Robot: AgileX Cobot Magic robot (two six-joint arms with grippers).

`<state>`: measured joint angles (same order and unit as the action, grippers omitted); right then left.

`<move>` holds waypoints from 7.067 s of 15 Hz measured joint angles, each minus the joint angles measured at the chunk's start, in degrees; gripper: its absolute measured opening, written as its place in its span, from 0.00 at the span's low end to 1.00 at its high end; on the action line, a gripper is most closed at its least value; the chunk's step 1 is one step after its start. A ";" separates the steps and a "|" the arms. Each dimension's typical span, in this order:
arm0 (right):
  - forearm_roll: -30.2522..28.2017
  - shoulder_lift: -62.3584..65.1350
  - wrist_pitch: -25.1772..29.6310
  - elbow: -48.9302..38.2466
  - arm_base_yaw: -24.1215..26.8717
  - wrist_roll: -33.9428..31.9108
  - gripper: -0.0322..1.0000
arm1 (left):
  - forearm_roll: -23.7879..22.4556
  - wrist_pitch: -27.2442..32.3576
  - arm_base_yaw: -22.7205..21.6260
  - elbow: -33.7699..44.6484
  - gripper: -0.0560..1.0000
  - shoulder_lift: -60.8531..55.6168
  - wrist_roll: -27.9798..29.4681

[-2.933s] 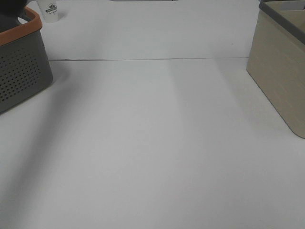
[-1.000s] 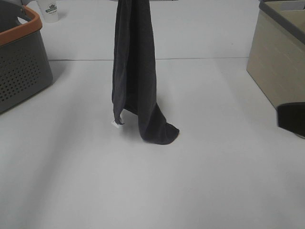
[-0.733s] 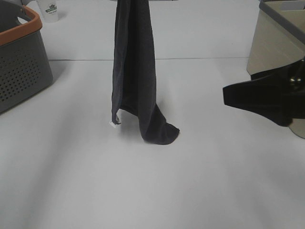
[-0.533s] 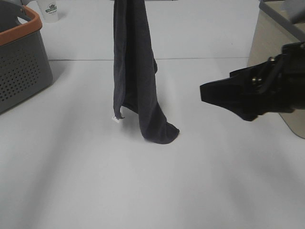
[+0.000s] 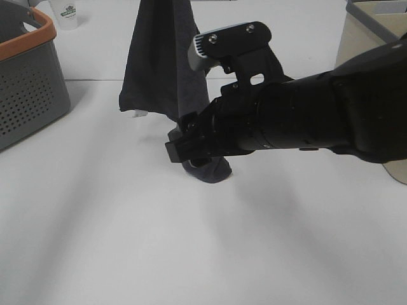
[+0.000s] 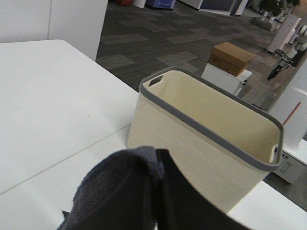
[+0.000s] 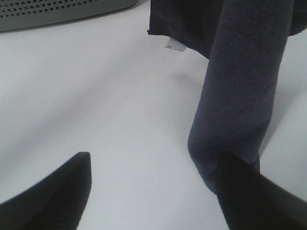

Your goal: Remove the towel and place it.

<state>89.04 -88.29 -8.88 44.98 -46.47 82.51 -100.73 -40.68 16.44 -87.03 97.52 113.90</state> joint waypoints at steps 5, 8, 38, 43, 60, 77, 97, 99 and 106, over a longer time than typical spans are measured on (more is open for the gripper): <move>-1.26 0.57 -0.80 3.04 -0.17 0.00 0.72 | 0.06 6.19 0.00 0.00 0.05 -2.98 0.69; -2.06 0.00 -0.80 5.67 -0.17 -0.06 0.72 | 0.11 9.45 0.00 -0.63 0.05 -4.07 0.86; -75.52 -26.53 -16.33 9.68 4.98 -57.93 0.72 | 0.34 11.29 2.58 8.02 0.05 -0.46 -9.68; -92.07 -28.48 -20.17 9.68 10.49 -70.59 0.72 | 0.29 10.66 2.58 9.97 0.05 -0.34 -9.80; -98.20 -35.87 -16.62 15.41 10.49 -76.49 0.26 | 0.29 11.57 2.58 9.97 0.05 -0.34 -9.91; -99.52 -8.82 51.28 37.70 16.79 -47.84 0.05 | 1.09 22.63 1.55 11.75 0.05 -10.31 -0.69; -117.86 -27.67 30.88 63.48 28.93 -63.08 0.05 | 81.93 13.52 -2.01 -1.78 0.05 17.07 -67.84; -115.05 -27.79 31.74 63.31 29.22 -66.29 0.05 | 75.69 13.81 -2.01 -2.23 0.05 17.59 -68.30; -112.24 -11.17 7.85 11.06 29.28 -67.15 0.05 | 71.16 -7.56 -1.38 37.18 0.05 11.40 -72.36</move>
<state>-23.20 -99.47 -1.03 56.04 -17.19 15.36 -29.56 -48.24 15.07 -49.85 108.92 41.54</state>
